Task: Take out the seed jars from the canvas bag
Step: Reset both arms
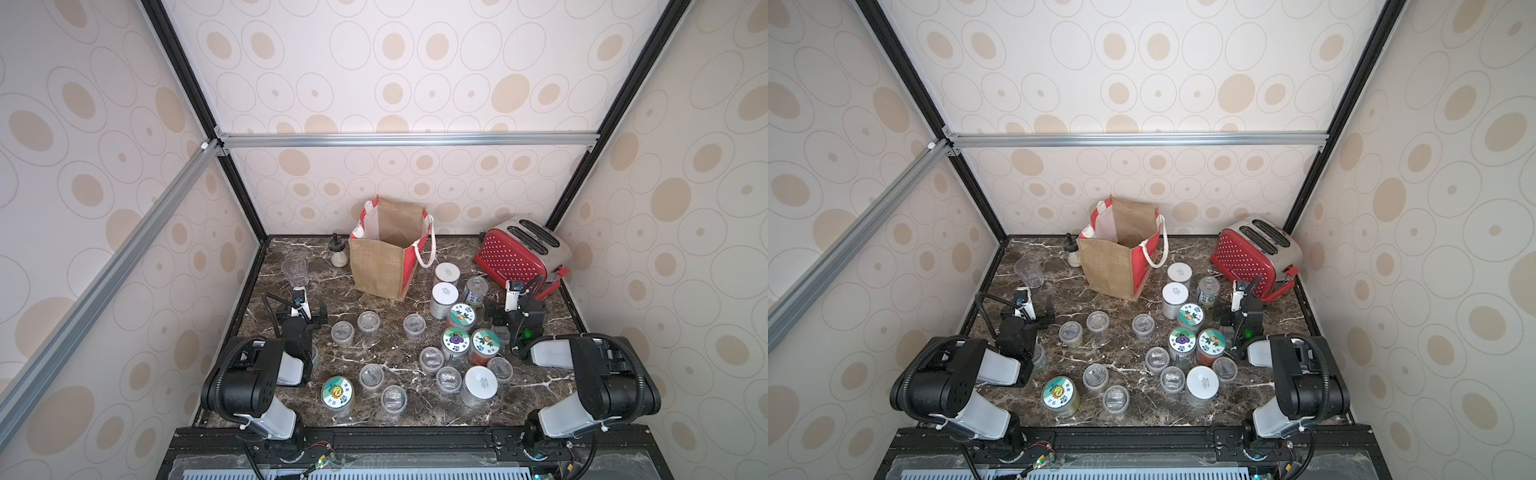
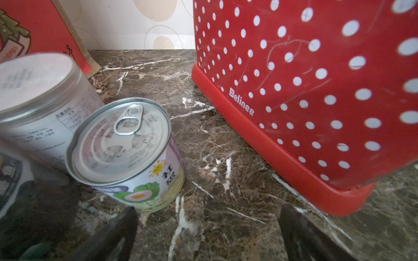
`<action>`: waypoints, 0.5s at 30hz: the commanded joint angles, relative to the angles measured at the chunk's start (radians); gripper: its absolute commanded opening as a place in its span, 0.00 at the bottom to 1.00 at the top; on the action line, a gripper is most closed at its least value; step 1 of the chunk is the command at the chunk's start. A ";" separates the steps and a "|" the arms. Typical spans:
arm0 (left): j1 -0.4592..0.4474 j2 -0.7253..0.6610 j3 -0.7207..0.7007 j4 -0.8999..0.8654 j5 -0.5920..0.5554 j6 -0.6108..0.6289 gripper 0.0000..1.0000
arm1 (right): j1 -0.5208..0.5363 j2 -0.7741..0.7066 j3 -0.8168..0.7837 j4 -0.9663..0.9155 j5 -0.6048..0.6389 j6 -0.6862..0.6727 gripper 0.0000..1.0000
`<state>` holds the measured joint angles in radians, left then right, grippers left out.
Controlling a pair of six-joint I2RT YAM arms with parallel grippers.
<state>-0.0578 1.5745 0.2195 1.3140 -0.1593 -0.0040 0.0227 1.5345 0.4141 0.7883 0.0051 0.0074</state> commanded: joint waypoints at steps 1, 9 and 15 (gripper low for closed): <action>0.007 -0.002 0.009 0.019 0.007 -0.003 0.98 | 0.008 0.002 0.011 -0.005 0.023 -0.023 1.00; 0.007 -0.002 0.009 0.019 0.007 -0.004 0.98 | 0.007 0.002 0.011 -0.007 0.023 -0.024 1.00; 0.007 -0.001 0.010 0.018 0.007 -0.003 0.98 | 0.006 0.002 0.011 -0.005 0.017 -0.022 1.00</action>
<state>-0.0578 1.5745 0.2195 1.3140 -0.1589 -0.0040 0.0265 1.5345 0.4149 0.7807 0.0223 0.0010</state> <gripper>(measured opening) 0.984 0.998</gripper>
